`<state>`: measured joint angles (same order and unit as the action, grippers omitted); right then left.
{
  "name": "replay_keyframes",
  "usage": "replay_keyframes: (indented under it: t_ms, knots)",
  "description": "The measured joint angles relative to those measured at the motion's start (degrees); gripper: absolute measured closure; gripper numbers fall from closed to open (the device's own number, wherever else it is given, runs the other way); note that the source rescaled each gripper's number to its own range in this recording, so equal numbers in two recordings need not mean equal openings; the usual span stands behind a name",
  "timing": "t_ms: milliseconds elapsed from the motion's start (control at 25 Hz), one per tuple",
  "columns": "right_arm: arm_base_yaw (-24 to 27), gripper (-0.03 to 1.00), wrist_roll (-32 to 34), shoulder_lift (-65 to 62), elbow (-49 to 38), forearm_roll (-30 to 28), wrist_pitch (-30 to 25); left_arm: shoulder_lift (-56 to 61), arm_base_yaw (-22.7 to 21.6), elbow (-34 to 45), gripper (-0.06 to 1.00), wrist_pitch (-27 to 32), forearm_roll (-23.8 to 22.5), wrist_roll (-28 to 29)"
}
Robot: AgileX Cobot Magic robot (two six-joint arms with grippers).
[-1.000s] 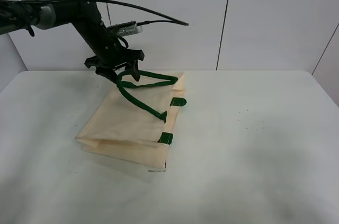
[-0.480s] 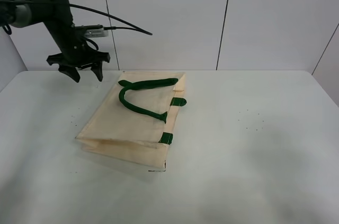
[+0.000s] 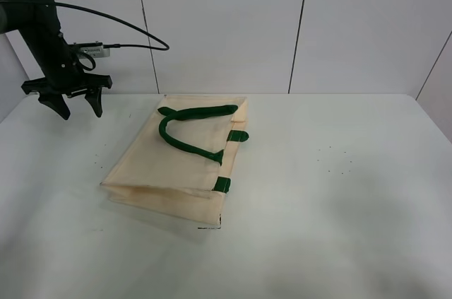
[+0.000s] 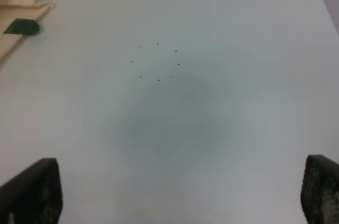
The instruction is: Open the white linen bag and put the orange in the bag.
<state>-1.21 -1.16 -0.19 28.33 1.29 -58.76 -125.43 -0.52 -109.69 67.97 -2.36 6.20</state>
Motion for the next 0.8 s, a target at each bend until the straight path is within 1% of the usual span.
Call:
replay_keyframes:
  t_ms: [120,200,320,480,600,800]
  knots:
    - [0.0,-0.03,0.0,0.0,0.0,0.0,0.0,1.1,0.0,2.0,0.03,0.0,0.0,-0.1]
    - [0.0,-0.03,0.0,0.0,0.0,0.0,0.0,3.1,0.0,4.8,0.03,0.0,0.0,-0.1]
    - [0.0,-0.03,0.0,0.0,0.0,0.0,0.0,8.2,0.0,11.1,0.03,0.0,0.0,-0.1]
    - [0.0,-0.03,0.0,0.0,0.0,0.0,0.0,18.1,0.0,22.2,0.03,0.0,0.0,0.0]
    - [0.0,-0.03,0.0,0.0,0.0,0.0,0.0,27.3,0.0,32.3,0.03,0.0,0.0,0.0]
    - [0.0,-0.03,0.0,0.0,0.0,0.0,0.0,46.7,0.0,47.8,0.03,0.0,0.0,-0.3]
